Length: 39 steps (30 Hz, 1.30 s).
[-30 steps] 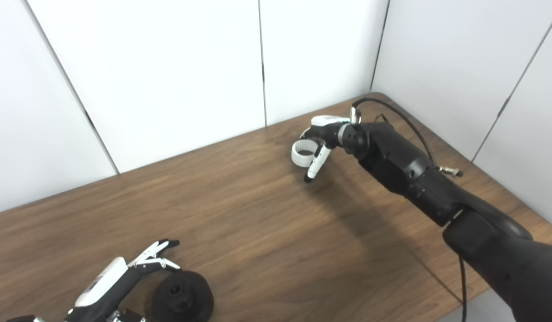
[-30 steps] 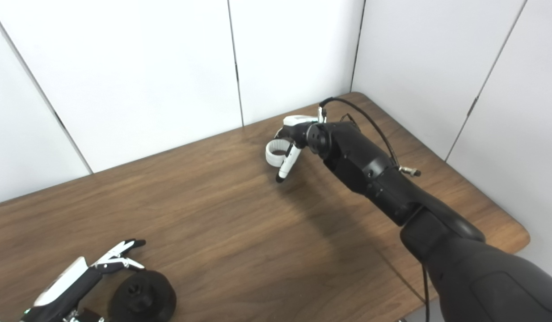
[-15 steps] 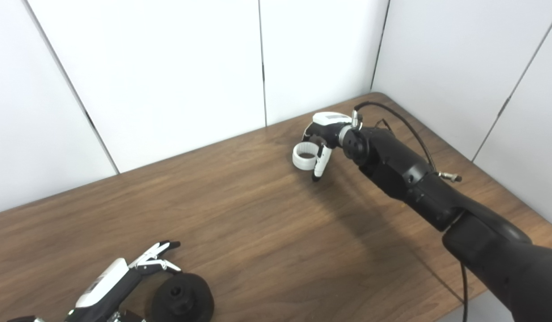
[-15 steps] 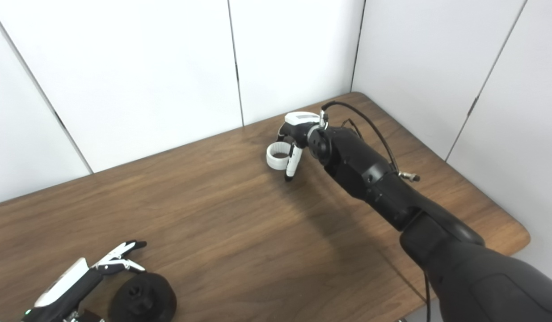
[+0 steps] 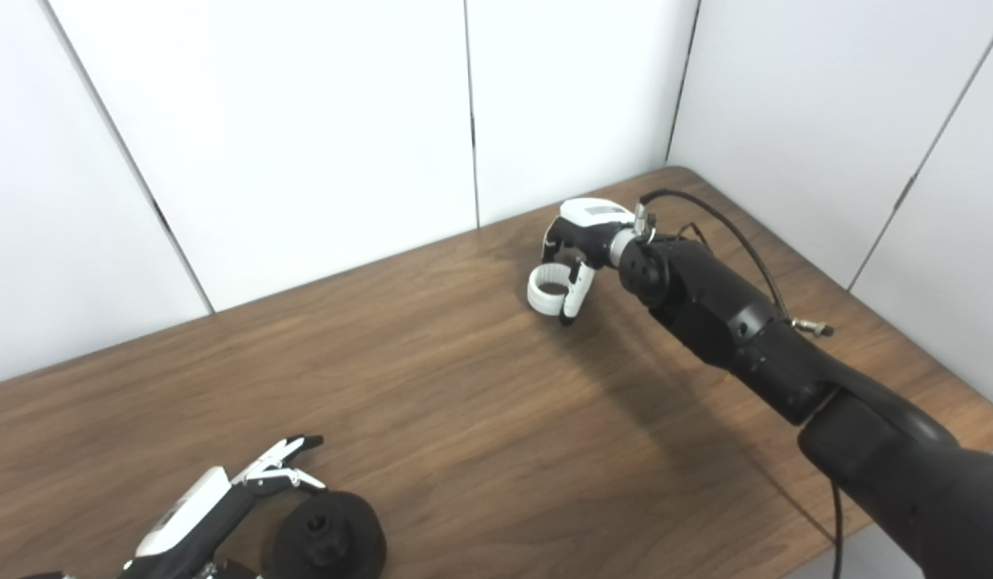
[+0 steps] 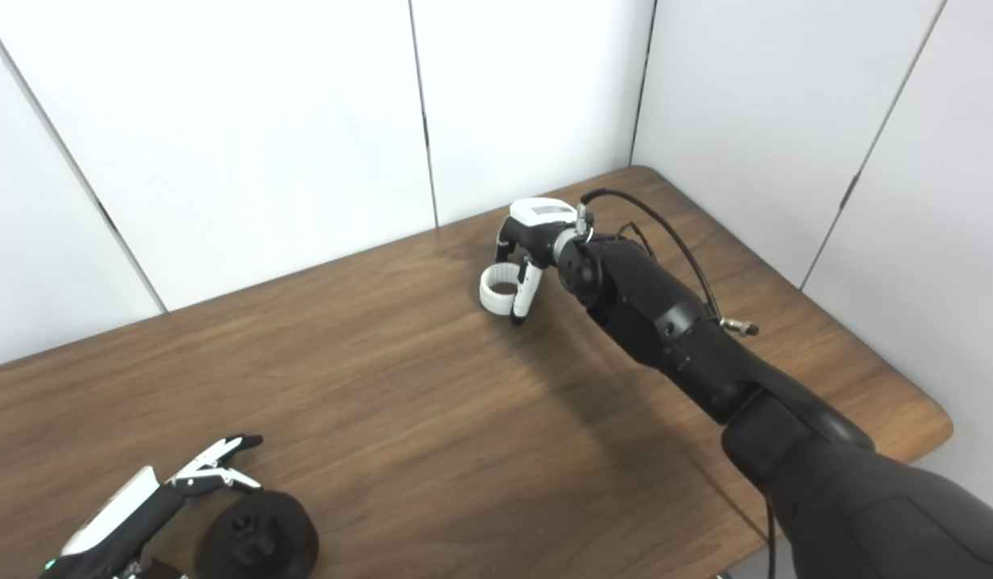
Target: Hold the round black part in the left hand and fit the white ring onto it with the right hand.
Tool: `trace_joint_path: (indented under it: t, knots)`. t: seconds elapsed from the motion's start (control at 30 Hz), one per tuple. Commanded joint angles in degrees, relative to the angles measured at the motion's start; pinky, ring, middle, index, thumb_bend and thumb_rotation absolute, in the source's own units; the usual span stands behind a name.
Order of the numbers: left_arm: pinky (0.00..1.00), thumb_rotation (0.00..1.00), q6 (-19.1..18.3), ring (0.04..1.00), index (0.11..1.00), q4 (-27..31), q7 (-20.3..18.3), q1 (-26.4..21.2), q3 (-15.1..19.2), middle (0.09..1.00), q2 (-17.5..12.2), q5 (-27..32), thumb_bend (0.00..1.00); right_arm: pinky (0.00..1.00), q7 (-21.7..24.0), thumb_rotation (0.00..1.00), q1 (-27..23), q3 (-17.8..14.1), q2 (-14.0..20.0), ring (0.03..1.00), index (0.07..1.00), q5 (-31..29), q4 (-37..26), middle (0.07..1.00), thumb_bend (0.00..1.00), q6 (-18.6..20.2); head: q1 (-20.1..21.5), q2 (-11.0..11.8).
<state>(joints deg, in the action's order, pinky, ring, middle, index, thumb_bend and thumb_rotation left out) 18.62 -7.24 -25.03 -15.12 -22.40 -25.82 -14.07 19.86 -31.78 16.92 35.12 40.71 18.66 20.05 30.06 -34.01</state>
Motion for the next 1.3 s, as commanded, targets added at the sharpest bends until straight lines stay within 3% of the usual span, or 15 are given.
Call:
trace_joint_path:
  t: [0.0, 0.23, 0.6, 0.77, 1.27]
  knots:
    - [0.95, 0.07, -2.7, 1.000, 0.490, 0.0, -3.5, 1.4, -1.2, 0.969, -1.7, -1.3, 0.52, 0.76, -1.7, 0.13, -1.6, -1.0, 0.3, 0.820, 0.486, -0.3, -1.1, 0.786, 0.52, -0.3, 0.0, -0.1]
    - [0.95, 0.07, -4.3, 1.000, 0.490, 0.8, -3.9, 1.3, -1.4, 0.973, -1.6, -1.7, 0.52, 0.76, -2.8, 0.13, -1.4, -1.7, -0.1, 0.816, 0.485, -0.9, -1.3, 0.773, 0.52, -1.9, -0.8, -0.5]
    - [0.96, 0.07, -5.7, 1.000, 0.490, 0.6, -2.9, 1.1, -2.0, 0.975, 0.0, -3.4, 0.52, 0.77, -1.4, 0.13, -0.2, -3.1, 1.3, 0.826, 0.485, -3.9, -6.2, 0.780, 0.52, -3.3, -10.6, -2.8]
    - [0.96, 0.07, -6.6, 1.000, 0.491, 0.5, -3.1, 0.6, -2.3, 0.984, 1.0, -4.3, 0.52, 0.73, 0.0, 0.13, -0.1, -3.0, 2.1, 0.817, 0.485, -4.1, -9.8, 0.779, 0.52, -4.4, -13.5, -3.8]
    - [0.92, 0.07, -8.2, 1.000, 0.490, 0.8, -1.8, 0.3, -2.7, 0.973, 3.8, -6.5, 0.52, 0.75, 3.0, 0.13, 1.7, -4.3, 3.1, 0.809, 0.483, -8.4, -18.4, 0.771, 0.52, -8.9, -22.5, -6.1]
